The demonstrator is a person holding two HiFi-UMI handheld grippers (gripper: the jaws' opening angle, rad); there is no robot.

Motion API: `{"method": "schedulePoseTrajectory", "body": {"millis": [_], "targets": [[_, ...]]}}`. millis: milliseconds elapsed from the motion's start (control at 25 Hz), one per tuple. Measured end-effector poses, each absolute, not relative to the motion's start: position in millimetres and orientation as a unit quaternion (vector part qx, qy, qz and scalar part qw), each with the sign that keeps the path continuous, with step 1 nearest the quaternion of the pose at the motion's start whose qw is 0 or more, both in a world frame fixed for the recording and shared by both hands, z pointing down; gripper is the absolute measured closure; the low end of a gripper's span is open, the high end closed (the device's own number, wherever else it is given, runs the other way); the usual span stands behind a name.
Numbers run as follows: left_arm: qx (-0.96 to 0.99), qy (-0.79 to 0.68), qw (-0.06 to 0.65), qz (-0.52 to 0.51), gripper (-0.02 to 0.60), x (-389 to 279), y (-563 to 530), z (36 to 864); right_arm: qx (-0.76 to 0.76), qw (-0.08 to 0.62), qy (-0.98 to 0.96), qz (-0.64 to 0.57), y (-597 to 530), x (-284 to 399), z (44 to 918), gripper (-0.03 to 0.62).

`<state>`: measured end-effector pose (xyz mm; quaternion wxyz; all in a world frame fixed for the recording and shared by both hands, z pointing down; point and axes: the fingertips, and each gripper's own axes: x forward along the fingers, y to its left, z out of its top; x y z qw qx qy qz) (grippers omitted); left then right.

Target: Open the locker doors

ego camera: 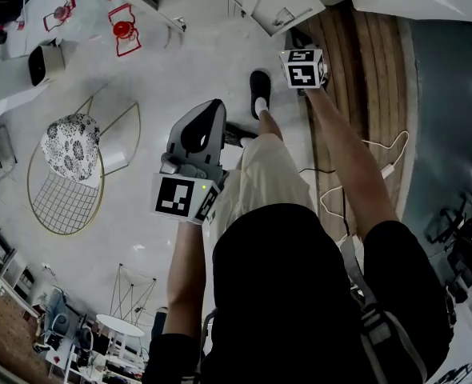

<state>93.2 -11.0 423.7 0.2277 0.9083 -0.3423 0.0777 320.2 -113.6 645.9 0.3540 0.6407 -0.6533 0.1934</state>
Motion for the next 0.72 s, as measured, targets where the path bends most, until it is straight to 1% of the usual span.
{"method": "schedulePoseTrajectory", "body": {"millis": [400,720], "targets": [[0.909,-0.349,0.217,0.073,0.566,91.0,-8.4,412.2,0.626,0.367,-0.660,0.193,-110.6,314.1,641.1,0.588],[0.909,-0.359,0.205,0.055,0.566,82.3,-7.8,392.2,0.625,0.366,-0.665,0.183,-100.3,311.7,615.6,0.588]]}}
